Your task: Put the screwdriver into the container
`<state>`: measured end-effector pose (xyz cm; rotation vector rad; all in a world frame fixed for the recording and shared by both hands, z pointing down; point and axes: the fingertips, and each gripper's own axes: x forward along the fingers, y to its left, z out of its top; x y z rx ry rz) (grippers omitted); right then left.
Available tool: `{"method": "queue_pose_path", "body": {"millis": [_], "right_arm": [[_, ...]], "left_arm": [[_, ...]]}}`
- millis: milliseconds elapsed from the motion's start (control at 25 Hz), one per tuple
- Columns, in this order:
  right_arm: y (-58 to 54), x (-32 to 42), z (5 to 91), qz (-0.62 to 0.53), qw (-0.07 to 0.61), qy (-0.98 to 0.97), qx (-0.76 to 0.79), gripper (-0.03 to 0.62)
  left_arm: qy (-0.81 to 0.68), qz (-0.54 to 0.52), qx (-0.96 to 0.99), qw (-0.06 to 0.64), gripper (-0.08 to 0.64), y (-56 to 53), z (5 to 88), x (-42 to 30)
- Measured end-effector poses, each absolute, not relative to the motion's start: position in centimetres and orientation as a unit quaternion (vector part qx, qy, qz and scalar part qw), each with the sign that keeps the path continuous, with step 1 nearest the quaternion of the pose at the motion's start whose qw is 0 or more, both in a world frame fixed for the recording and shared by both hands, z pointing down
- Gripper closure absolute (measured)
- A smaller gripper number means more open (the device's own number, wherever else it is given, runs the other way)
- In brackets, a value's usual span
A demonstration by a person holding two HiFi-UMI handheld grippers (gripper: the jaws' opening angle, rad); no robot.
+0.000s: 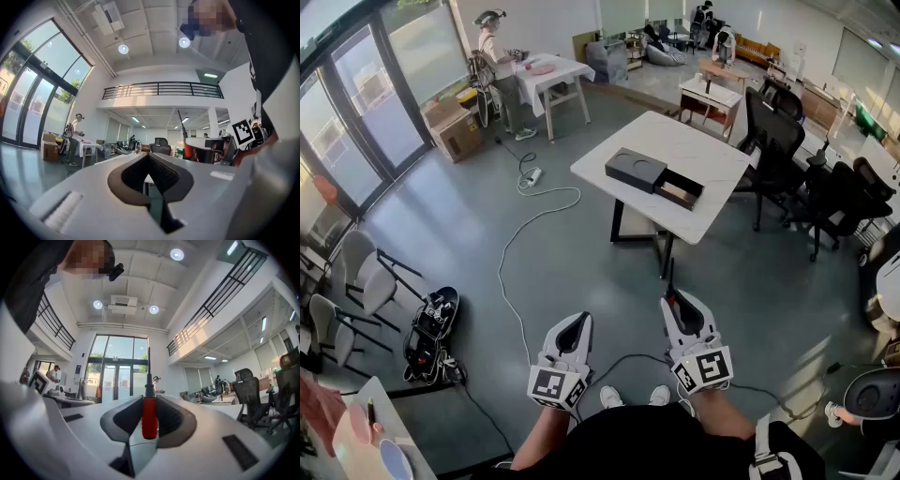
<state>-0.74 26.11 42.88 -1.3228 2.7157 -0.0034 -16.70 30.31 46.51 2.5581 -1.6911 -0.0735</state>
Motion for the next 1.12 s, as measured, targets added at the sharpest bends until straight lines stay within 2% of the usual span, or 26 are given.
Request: {"method": "queue_pose_path", "body": {"millis": [360,1120], "right_arm": [[25.9,-0.2,41.2,0.064,0.045,0.904,-0.420,0.499],[25.9,-3.5,40.3,0.029,0.092,0.893,-0.439,0.499]], "left_arm": [[-0.567,-0.027,0.823,0.031,0.551,29.0,46.1,-14.8],[-0.539,-0.035,0.841,0.013,0.551,29.3,45.6,-18.5]]}}
